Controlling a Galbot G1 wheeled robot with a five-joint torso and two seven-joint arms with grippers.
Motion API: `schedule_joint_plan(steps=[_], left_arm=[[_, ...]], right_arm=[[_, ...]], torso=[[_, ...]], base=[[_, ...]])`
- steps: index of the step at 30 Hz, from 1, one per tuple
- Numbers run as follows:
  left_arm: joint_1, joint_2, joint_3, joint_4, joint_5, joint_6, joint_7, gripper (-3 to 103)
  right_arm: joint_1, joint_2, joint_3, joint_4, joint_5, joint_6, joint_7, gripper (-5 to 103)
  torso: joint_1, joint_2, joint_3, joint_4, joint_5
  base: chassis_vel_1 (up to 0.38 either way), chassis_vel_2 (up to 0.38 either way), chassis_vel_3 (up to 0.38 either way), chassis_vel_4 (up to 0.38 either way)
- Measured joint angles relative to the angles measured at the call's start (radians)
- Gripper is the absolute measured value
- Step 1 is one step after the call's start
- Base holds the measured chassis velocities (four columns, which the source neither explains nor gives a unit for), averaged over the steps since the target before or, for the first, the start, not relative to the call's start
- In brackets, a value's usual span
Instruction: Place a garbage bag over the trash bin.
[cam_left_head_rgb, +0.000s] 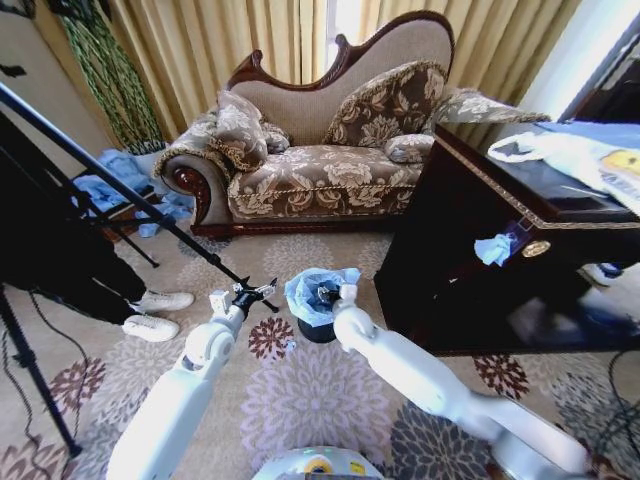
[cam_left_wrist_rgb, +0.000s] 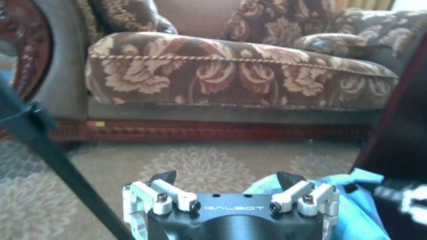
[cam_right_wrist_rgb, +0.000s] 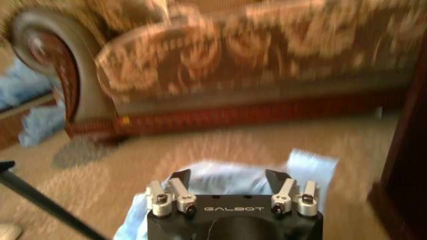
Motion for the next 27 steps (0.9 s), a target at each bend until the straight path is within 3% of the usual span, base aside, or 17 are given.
schedule_joint_plan(steps=[6, 9, 10, 13, 14, 15, 17, 18, 20, 21, 22, 25, 27], left_arm=[[-0.084, 0.056, 0.060, 0.087, -0.020, -0.050, 0.068, 100], [-0.177, 0.094, 0.108, 0.218, -0.082, -0.085, 0.209, 100], [-0.177, 0.094, 0.108, 0.218, -0.082, -0.085, 0.209, 100], [-0.282, 0.094, 0.143, 0.371, -0.079, -0.127, 0.369, 100], [-0.282, 0.094, 0.143, 0.371, -0.079, -0.127, 0.369, 100], [-0.330, 0.091, 0.145, 0.455, -0.062, -0.144, 0.457, 100], [-0.372, 0.092, 0.148, 0.539, -0.041, -0.173, 0.539, 100], [-0.372, 0.092, 0.148, 0.539, -0.041, -0.173, 0.539, 100], [-0.441, 0.086, 0.177, 0.640, -0.027, -0.196, 0.627, 100], [-0.492, 0.070, 0.210, 0.708, -0.022, -0.211, 0.672, 100], [-0.492, 0.070, 0.210, 0.708, -0.022, -0.211, 0.672, 100], [-0.637, 0.011, 0.311, 0.917, -0.001, -0.269, 0.791, 100], [-0.680, -0.005, 0.339, 0.973, 0.002, -0.285, 0.809, 100]], right_arm=[[-0.201, -0.082, 0.135, 0.069, -0.156, 0.102, -0.130, 94], [-0.357, -0.098, 0.281, 0.109, -0.219, 0.158, -0.187, 100], [-0.357, -0.098, 0.281, 0.109, -0.219, 0.158, -0.187, 100], [-0.466, -0.100, 0.419, 0.150, -0.248, 0.177, -0.218, 100], [-0.466, -0.100, 0.419, 0.150, -0.248, 0.177, -0.218, 100], [-0.490, -0.099, 0.450, 0.158, -0.253, 0.180, -0.232, 100], [-0.492, -0.098, 0.459, 0.158, -0.253, 0.181, -0.248, 100], [-0.492, -0.098, 0.459, 0.158, -0.253, 0.181, -0.248, 100], [-0.497, -0.097, 0.471, 0.157, -0.253, 0.184, -0.271, 100], [-0.510, -0.095, 0.487, 0.157, -0.255, 0.189, -0.281, 100], [-0.510, -0.095, 0.487, 0.157, -0.255, 0.189, -0.281, 100], [-0.549, -0.080, 0.554, 0.148, -0.265, 0.219, -0.345, 100], [-0.561, -0.073, 0.575, 0.140, -0.264, 0.230, -0.383, 100]], torso=[[0.000, 0.000, 0.000, -0.0003, 0.0000], [0.000, 0.000, 0.000, -0.0005, 0.0003], [0.000, 0.000, 0.000, -0.0005, 0.0003], [0.000, 0.000, 0.000, -0.0005, -0.0006], [0.000, 0.000, 0.000, -0.0005, -0.0006], [0.000, 0.000, 0.000, -0.0011, -0.0002], [0.000, 0.000, 0.000, -0.0003, 0.0000], [0.000, 0.000, 0.000, -0.0003, 0.0000], [0.000, 0.000, 0.000, 0.0012, 0.0003], [0.000, 0.000, 0.000, 0.0009, 0.0001], [0.000, 0.000, 0.000, 0.0009, 0.0001], [0.000, 0.000, 0.000, -0.0005, -0.0006], [0.000, 0.000, 0.000, -0.0012, 0.0001]], base=[[0.000, 0.000, 0.000, 0.000], [0.000, 0.000, 0.000, 0.000], [0.000, 0.000, 0.000, 0.000], [0.000, 0.000, 0.000, 0.000], [0.000, 0.000, 0.000, 0.000], [0.000, 0.000, 0.000, 0.000], [0.000, 0.000, 0.000, 0.000], [0.000, 0.000, 0.000, 0.000], [0.000, 0.000, 0.000, 0.000], [0.000, 0.000, 0.000, 0.000], [0.000, 0.000, 0.000, 0.000], [0.000, 0.000, 0.000, 0.000], [0.000, 0.000, 0.000, 0.000]])
